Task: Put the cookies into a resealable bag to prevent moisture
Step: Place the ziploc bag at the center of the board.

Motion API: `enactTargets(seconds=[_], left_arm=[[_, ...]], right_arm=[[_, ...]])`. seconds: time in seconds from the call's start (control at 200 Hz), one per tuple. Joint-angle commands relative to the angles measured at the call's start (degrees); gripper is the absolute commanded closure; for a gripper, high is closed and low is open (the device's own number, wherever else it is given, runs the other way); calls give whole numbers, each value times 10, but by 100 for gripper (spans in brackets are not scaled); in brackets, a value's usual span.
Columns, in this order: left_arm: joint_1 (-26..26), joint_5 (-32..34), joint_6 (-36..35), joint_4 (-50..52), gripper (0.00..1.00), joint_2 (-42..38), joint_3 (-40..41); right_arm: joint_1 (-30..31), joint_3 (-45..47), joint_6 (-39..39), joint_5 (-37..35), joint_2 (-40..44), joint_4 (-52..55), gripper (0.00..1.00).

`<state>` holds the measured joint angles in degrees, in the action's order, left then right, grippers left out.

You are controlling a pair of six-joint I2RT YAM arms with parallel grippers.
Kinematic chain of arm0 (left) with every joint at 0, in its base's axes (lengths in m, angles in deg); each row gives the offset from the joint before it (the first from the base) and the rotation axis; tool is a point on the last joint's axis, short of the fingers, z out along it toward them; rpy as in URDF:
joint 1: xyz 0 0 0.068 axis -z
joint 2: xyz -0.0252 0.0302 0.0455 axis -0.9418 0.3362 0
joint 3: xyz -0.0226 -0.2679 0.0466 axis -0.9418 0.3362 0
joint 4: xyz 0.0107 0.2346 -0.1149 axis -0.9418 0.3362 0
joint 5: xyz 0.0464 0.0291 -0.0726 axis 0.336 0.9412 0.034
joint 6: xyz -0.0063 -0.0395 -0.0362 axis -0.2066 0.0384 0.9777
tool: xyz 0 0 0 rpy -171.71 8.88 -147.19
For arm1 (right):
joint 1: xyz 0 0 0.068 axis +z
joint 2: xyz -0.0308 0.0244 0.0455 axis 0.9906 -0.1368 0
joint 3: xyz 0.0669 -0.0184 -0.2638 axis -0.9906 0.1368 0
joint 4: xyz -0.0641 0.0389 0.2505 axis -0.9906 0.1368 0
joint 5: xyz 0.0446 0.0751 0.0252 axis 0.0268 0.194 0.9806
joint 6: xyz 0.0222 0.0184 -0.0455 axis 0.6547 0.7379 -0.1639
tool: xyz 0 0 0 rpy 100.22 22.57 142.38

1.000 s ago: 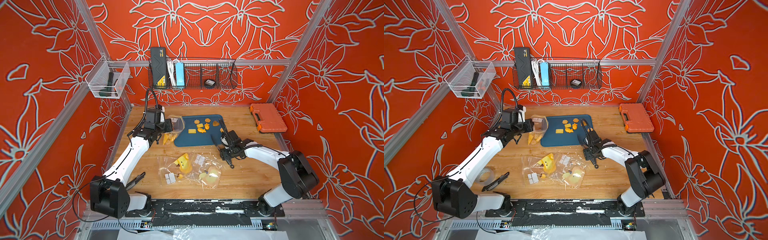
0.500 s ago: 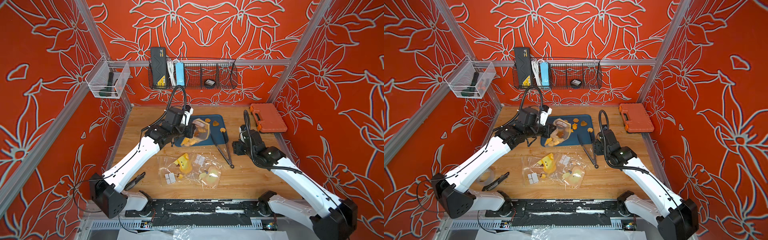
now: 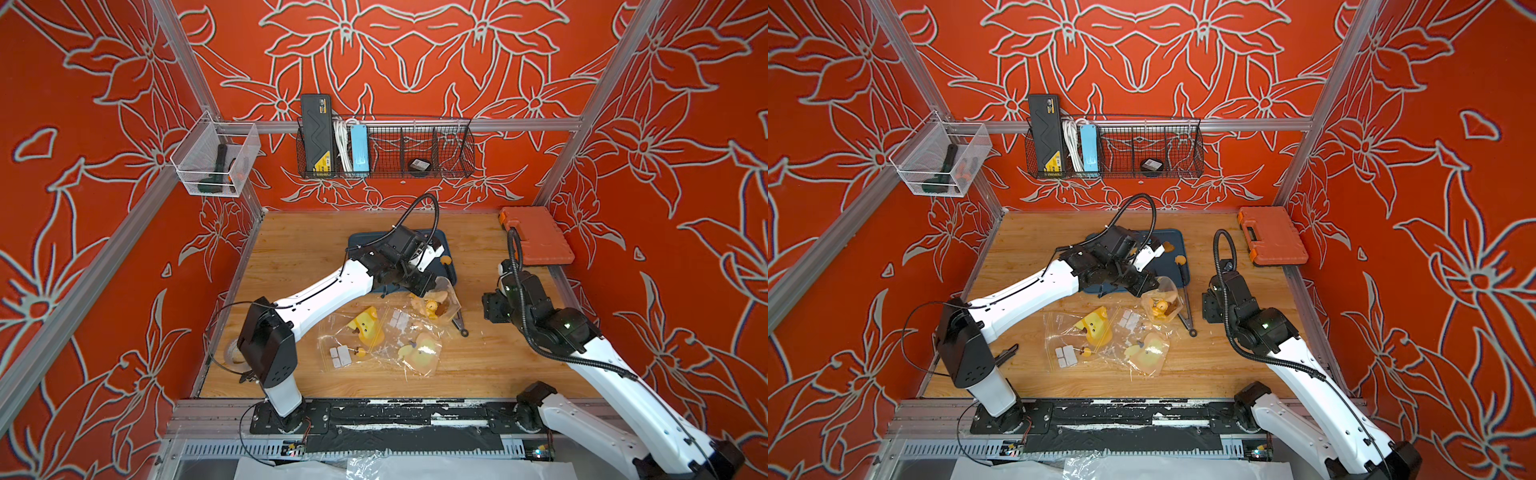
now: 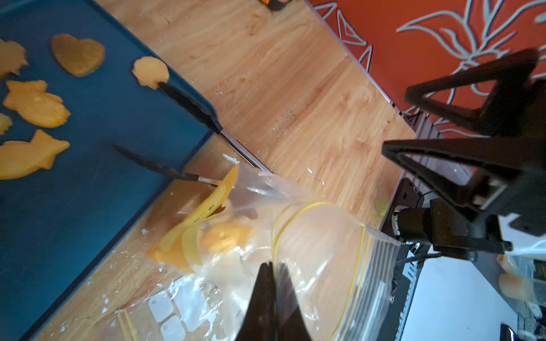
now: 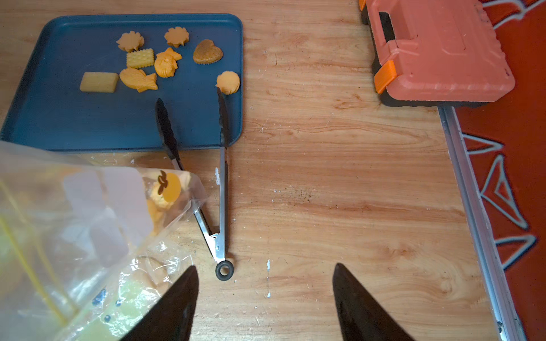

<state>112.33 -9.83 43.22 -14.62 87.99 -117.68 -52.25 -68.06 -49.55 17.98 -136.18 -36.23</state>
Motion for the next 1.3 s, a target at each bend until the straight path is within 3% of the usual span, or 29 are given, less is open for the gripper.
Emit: enactTargets(seconds=[0.0,0.35,0.771,1.081,1.296], left_arm=[[1,3,-46,28,100,-2,-10],[1,41,-60,15,100,-62,32],[-7,105,-55,-6,100,-95,64],[-25,92,-46,-28,100,-129,93],[-27,98,-37,-33,100,-111,109]], right_arm=[[-4,1,11,-8,9,32,28],[-4,-11,-22,67,9,5,30],[-4,-13,-27,92,-2,-3,31],[-4,-12,-25,106,-13,-17,32],[-3,-14,-27,129,-13,-20,31]])
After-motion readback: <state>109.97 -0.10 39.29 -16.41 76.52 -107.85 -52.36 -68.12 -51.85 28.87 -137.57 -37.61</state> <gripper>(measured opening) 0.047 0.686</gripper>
